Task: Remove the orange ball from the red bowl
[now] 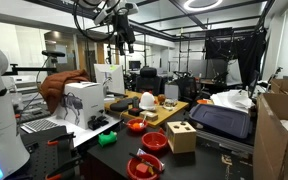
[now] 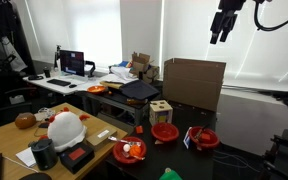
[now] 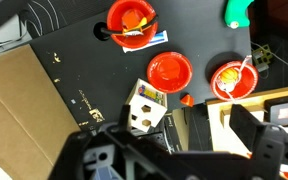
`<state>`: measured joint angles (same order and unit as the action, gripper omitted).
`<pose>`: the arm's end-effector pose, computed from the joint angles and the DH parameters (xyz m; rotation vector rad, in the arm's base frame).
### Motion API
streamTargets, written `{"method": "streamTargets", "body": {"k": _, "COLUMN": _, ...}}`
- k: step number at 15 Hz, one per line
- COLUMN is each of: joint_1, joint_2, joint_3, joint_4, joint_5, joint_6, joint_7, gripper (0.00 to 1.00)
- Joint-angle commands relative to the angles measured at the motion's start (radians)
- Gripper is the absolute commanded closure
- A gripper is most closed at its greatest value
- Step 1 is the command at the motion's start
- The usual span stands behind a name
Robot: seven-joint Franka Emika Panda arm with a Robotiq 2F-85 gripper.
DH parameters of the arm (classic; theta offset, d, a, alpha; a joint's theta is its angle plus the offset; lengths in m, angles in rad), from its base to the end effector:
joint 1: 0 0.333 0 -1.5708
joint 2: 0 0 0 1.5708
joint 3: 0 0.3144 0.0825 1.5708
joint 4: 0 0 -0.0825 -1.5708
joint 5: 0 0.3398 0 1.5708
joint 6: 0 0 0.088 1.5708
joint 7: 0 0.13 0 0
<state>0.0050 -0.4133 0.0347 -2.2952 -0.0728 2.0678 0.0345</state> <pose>0.4085 0.0123 0.5172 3.0535 0.0494 0.2883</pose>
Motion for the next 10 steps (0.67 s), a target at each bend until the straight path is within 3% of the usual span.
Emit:
{"method": "streamTargets", "body": {"k": 1, "joint_1": 0.001, "joint_2": 0.0, "joint_3": -0.001, "joint_4": 0.002, "joint_5": 0.0, "joint_6": -0.002, "joint_7": 0.001, "gripper": 0.0}}
{"method": "streamTargets", "body": {"k": 10, "joint_1": -0.005, "joint_2": 0.039, "joint_3": -0.004, "joint_4": 0.014, "joint_5": -0.002, "joint_6": 0.007, "joint_7": 0.012, "gripper": 0.0}}
